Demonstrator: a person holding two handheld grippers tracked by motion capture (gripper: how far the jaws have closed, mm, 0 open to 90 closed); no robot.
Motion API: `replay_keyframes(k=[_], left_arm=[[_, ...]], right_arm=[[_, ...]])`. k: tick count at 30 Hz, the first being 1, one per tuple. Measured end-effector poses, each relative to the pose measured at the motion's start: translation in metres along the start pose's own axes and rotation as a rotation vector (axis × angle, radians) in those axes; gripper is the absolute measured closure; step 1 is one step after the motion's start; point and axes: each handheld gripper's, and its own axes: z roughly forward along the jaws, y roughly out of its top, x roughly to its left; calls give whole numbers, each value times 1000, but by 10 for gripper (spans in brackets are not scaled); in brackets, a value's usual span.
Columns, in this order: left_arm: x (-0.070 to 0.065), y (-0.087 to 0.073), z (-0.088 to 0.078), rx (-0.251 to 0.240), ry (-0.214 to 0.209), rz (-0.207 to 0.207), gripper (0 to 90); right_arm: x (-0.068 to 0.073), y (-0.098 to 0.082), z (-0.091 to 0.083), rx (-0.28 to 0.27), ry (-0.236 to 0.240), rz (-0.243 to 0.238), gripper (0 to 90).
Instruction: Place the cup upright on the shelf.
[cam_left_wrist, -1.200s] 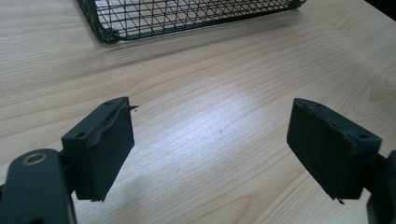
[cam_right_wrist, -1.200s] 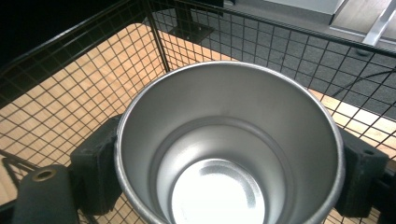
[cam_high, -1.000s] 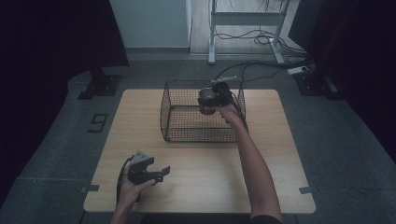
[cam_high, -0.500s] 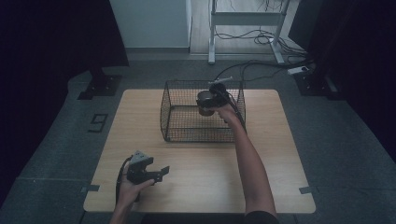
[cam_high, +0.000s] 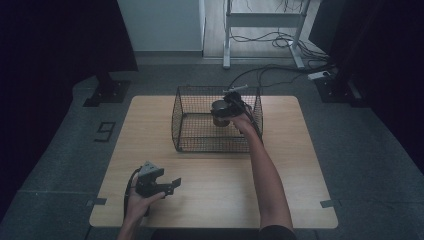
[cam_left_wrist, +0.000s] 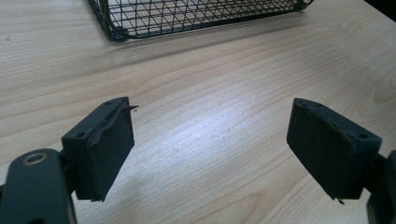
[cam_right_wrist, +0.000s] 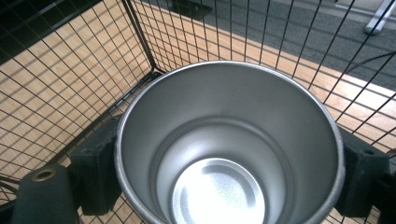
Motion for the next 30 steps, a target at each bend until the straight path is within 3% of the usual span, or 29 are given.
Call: replay_keyframes(k=[30], left_arm=[[2, -1, 0, 1, 2, -4, 151]], right_arm=[[-7, -8, 19, 93, -22, 10, 147]])
